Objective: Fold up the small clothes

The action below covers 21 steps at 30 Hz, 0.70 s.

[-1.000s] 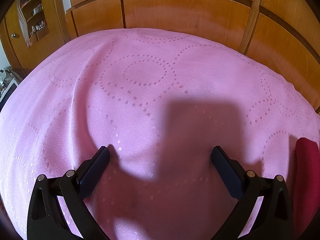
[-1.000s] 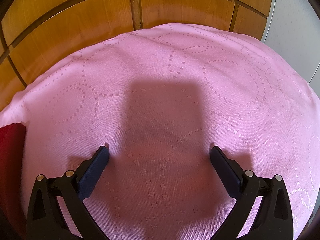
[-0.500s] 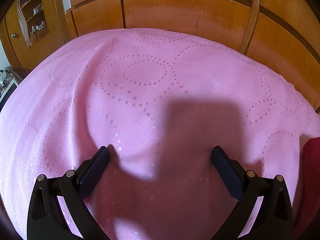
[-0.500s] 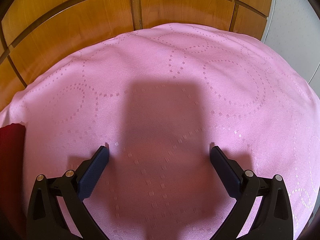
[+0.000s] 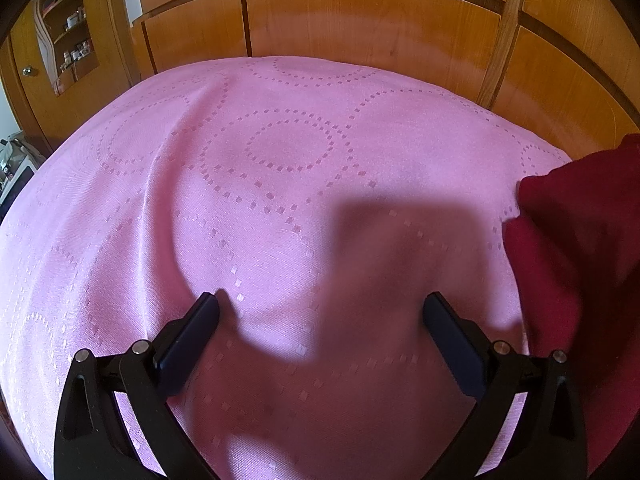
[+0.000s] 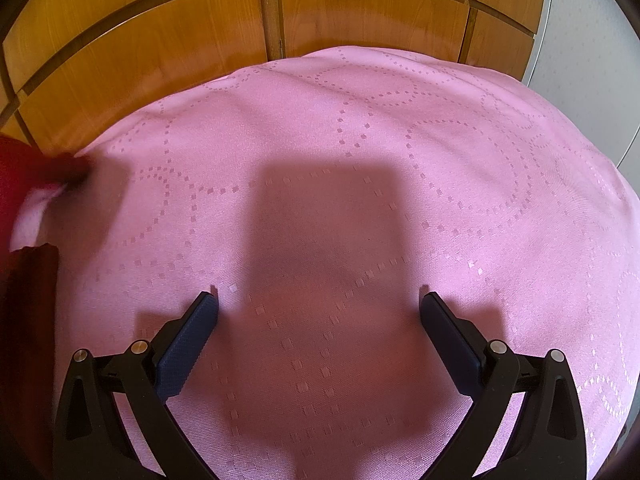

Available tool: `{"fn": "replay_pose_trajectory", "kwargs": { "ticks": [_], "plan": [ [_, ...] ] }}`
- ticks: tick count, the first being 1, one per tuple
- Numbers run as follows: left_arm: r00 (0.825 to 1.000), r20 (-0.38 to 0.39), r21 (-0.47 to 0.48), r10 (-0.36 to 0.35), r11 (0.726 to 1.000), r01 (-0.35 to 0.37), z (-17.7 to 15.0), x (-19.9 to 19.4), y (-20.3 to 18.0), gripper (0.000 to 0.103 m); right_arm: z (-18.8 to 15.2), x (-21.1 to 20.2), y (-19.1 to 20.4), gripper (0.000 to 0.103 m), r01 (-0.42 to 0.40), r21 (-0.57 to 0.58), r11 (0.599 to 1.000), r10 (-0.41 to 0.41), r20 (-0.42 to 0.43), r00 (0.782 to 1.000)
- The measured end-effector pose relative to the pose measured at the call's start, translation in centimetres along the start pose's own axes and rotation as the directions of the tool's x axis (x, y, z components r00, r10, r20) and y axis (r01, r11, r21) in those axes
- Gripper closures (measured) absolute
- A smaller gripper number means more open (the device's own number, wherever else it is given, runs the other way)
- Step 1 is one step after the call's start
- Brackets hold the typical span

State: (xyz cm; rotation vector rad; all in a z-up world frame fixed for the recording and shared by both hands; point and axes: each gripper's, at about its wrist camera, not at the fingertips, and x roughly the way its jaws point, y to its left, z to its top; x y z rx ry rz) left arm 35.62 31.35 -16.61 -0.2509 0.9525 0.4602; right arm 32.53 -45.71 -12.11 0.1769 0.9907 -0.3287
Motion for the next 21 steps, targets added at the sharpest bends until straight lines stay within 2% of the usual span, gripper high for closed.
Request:
{"fn": "replay_pose_trajectory", "kwargs": {
  "ticks": [17, 21],
  "plan": [
    [1.000, 0.000, 0.000, 0.000, 1.000, 0.000, 0.00, 0.01, 0.03, 0.002, -0.06, -0.02, 0.01, 0.003, 0.002, 0.000, 1.000, -0.002, 0.003, 1.000],
    [1.000, -0.016, 0.026, 0.012, 1.000, -0.011, 0.36, -0.40, -0.02, 0.002, 0.06, 0.09, -0.04, 0.003, 0.001, 0.001, 1.000, -0.001, -0.002, 1.000]
  ]
}}
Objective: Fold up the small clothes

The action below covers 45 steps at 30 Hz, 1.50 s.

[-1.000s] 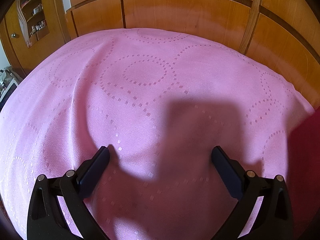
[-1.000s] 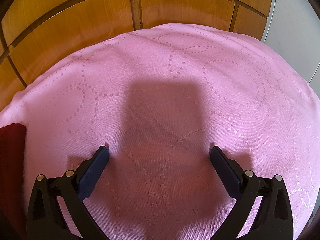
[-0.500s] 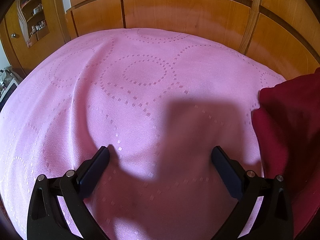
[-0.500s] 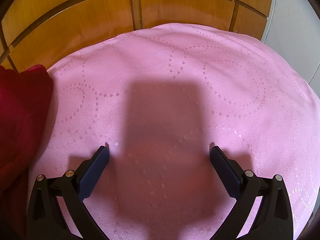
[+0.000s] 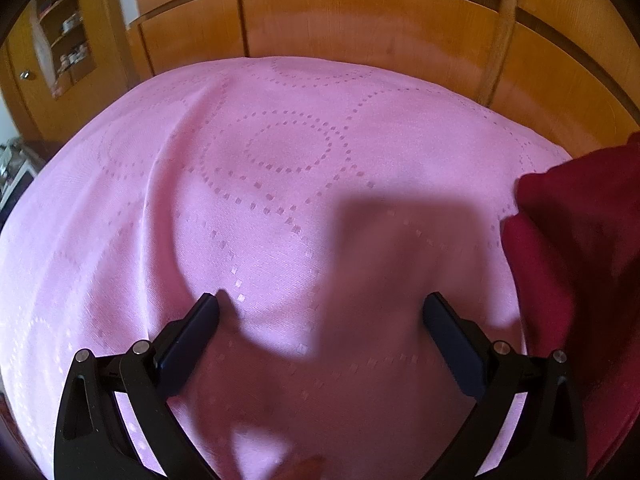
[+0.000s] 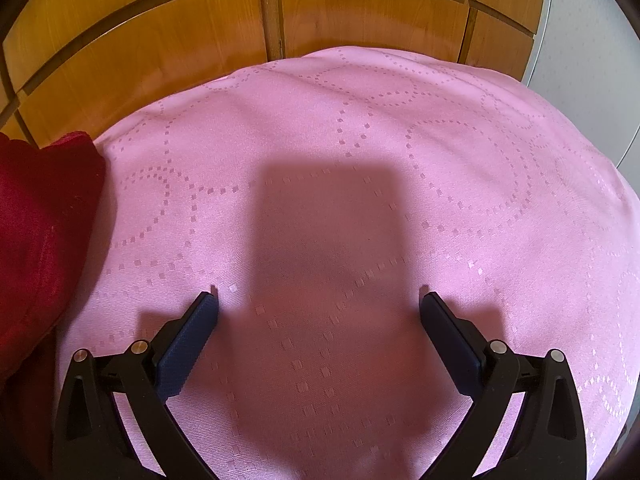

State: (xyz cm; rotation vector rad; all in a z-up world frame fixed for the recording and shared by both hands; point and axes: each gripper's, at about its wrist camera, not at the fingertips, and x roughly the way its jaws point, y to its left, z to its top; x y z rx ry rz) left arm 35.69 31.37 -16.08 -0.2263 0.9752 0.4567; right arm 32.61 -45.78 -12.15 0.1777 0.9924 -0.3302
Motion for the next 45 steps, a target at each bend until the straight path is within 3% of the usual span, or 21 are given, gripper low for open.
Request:
{"fn": "replay_pose_trajectory", "kwargs": {
  "ticks": [2, 4, 7, 9, 12, 14, 16, 18, 20, 24, 30, 37, 45],
  "plan": [
    [0.998, 0.022, 0.006, 0.057, 0.998, -0.058, -0.1, -1.2, -0.1, 0.002, -0.1, -0.2, 0.1, 0.003, 0.011, 0.005, 1.000, -0.011, -0.015, 1.000],
    [0.989, 0.111, 0.021, 0.097, 0.995, -0.100, -0.7, -3.6, -0.4, 0.002, -0.3, -0.9, 0.4, 0.003, 0.004, -0.018, 1.000, -0.004, -0.034, 0.999],
    [0.960, 0.268, 0.081, 0.084, 0.991, -0.109, -2.3, -8.6, -1.4, 0.002, -1.9, -4.6, 1.0, 0.003, -0.049, -0.037, 0.998, 0.051, 0.058, 0.997],
    [0.939, 0.342, 0.135, 0.035, 0.987, -0.086, -4.0, -12.3, -2.5, 0.002, -3.6, -8.7, 2.0, 0.003, -0.062, -0.058, 0.996, 0.070, 0.149, 0.986],
    [0.926, 0.377, 0.164, -0.026, 0.986, -0.039, -6.3, -16.2, -3.9, 0.002, -6.7, -15.5, 4.5, 0.003, -0.066, -0.108, 0.992, 0.095, 0.290, 0.952],
    [0.923, 0.364, 0.174, -0.123, 0.983, 0.062, -7.9, -18.8, -4.6, 0.002, -9.2, -20.1, 6.9, 0.003, -0.036, -0.143, 0.989, 0.086, 0.364, 0.927],
    [0.927, 0.323, 0.196, -0.190, 0.972, 0.131, -9.5, -20.8, -5.9, 0.002, -11.9, -24.0, 9.3, 0.003, -0.043, -0.138, 0.990, 0.093, 0.380, 0.920],
    [0.923, 0.292, 0.226, -0.249, 0.956, 0.186, -10.9, -22.3, -6.9, 0.002, -13.9, -26.3, 10.8, 0.003, -0.101, -0.141, 0.985, 0.147, 0.368, 0.918],
    [0.914, 0.285, 0.271, -0.288, 0.939, 0.211, -12.5, -24.1, -7.9, 0.002, -16.4, -28.3, 12.8, 0.003, -0.180, -0.171, 0.969, 0.229, 0.342, 0.911],
    [0.907, 0.263, 0.340, -0.330, 0.911, 0.233, -15.5, -26.7, -9.2, 0.002, -19.8, -30.4, 15.6, 0.003, -0.188, -0.215, 0.958, 0.251, 0.319, 0.914],
    [0.905, 0.265, 0.335, -0.334, 0.912, 0.238, -17.6, -28.1, -9.0, 0.002, -22.1, -32.3, 16.7, 0.003, -0.157, -0.210, 0.965, 0.225, 0.356, 0.907],
    [0.934, 0.200, 0.333, -0.295, 0.918, 0.218, -18.0, -26.9, -9.3, 0.002, -22.1, -31.7, 16.3, 0.003, -0.191, -0.178, 0.965, 0.240, 0.312, 0.919],
    [0.939, 0.199, 0.327, -0.280, 0.922, 0.206, -18.2, -26.7, -9.3, 0.002, -22.3, -31.6, 16.5, 0.003, -0.185, -0.186, 0.965, 0.236, 0.305, 0.923]
  ]
}}
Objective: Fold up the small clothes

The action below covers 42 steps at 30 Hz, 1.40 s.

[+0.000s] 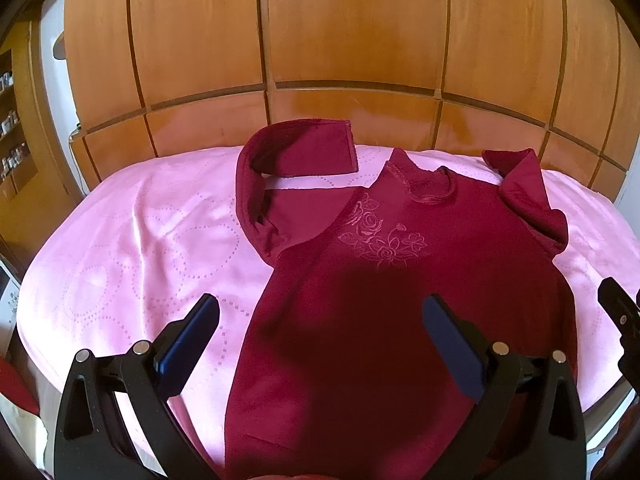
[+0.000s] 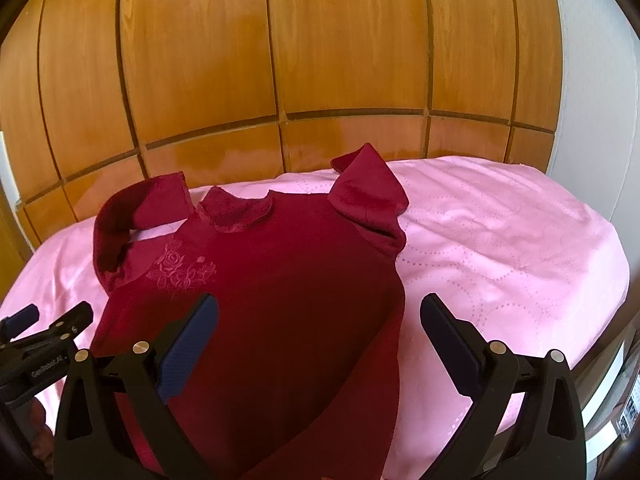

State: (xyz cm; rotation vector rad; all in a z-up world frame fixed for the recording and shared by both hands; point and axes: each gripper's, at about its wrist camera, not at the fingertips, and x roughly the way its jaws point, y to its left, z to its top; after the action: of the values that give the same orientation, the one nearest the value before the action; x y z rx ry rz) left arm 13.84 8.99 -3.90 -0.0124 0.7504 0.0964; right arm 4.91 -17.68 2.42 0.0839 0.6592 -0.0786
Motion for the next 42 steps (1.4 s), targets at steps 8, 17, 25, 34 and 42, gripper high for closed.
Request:
{"fn": "replay_pose_trajectory", "kwargs": {
  "ticks": [8, 17, 25, 34, 42],
  "plan": [
    [1.000, -0.006, -0.003, 0.002, 1.000, -0.003, -0.07, 0.03, 0.05, 0.002, -0.14, 0.14, 0.07, 0.003, -0.004, -0.003, 1.000, 0.004, -0.006, 1.000],
    [1.000, -0.013, 0.001, 0.001, 1.000, -0.001, -0.10, 0.37, 0.06, 0.002, -0.16, 0.35, 0.17, 0.003, -0.011, -0.003, 1.000, 0.011, -0.017, 1.000],
    [1.000, -0.022, -0.004, 0.003, 1.000, -0.003, -0.20, 0.63, 0.19, 0.002, -0.22, 0.39, 0.26, 0.003, -0.014, -0.006, 1.000, 0.014, -0.021, 1.000],
    [1.000, -0.024, -0.005, 0.003, 1.000, -0.003, -0.36, 0.70, 0.30, 0.002, -0.40, 0.43, 0.41, 0.003, -0.020, -0.007, 1.000, 0.019, -0.026, 0.999],
    [1.000, -0.026, -0.007, 0.003, 1.000, -0.003, -0.58, 0.85, 0.38, 0.002, -0.50, 0.63, 0.64, 0.003, -0.025, -0.012, 1.000, 0.024, -0.034, 0.999]
  ]
}}
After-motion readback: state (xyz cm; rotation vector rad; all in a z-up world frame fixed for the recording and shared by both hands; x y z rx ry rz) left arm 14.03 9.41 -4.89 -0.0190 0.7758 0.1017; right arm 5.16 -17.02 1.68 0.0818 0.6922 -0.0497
